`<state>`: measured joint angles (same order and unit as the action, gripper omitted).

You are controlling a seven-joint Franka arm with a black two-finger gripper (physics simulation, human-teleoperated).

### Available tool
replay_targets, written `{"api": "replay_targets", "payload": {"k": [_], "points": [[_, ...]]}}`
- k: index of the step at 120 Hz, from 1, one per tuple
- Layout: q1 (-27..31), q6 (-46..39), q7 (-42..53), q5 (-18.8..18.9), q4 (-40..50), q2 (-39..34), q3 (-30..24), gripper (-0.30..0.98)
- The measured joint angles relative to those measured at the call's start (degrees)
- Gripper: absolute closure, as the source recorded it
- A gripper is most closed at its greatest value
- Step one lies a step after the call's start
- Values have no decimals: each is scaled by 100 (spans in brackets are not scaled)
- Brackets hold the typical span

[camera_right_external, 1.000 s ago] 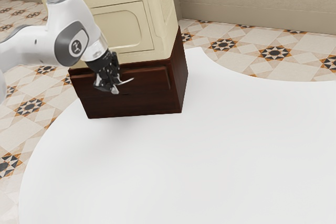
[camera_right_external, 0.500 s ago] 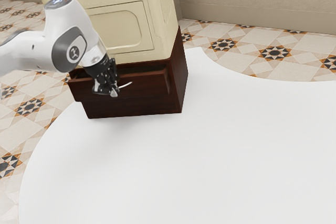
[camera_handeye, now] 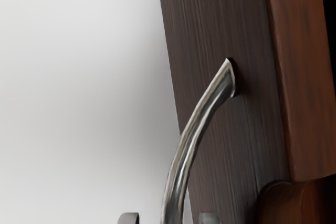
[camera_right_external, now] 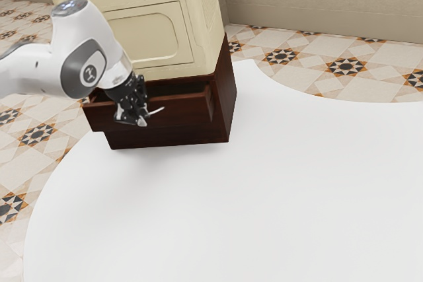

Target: Pull the drawer handle with one arm to open the drawer

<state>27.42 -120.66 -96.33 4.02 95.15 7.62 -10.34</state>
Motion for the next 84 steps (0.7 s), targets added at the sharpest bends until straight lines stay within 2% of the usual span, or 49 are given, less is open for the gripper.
{"api": "replay_targets", "payload": {"k": [84], "points": [[30, -570, 44, -81, 1309, -977, -1, 59]]}}
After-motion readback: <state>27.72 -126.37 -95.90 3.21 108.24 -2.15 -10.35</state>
